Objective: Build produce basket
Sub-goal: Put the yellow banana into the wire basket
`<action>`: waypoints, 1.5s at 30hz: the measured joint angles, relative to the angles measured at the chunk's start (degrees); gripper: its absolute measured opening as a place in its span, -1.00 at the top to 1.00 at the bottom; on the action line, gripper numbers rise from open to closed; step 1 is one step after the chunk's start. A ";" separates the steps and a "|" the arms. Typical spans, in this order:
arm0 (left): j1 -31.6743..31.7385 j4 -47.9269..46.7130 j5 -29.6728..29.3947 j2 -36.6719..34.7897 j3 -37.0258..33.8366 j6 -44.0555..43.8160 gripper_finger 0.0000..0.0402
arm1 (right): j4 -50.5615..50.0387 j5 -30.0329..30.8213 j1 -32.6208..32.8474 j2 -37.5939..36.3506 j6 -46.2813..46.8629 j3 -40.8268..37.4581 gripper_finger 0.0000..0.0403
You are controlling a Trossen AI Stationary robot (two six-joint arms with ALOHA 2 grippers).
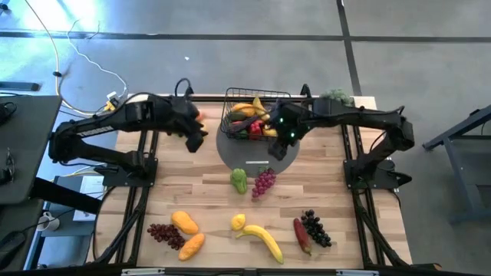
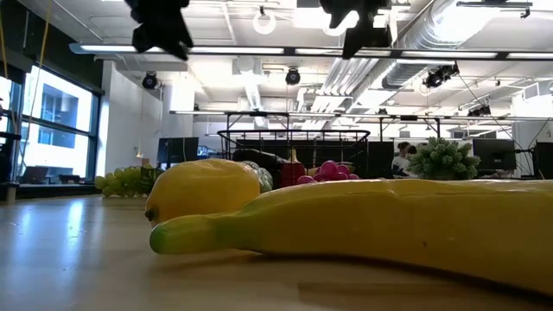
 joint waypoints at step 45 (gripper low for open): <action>-12.84 -0.02 -5.40 -0.45 -6.78 -10.62 0.17 | 13.82 1.59 29.32 19.91 28.60 0.00 -0.30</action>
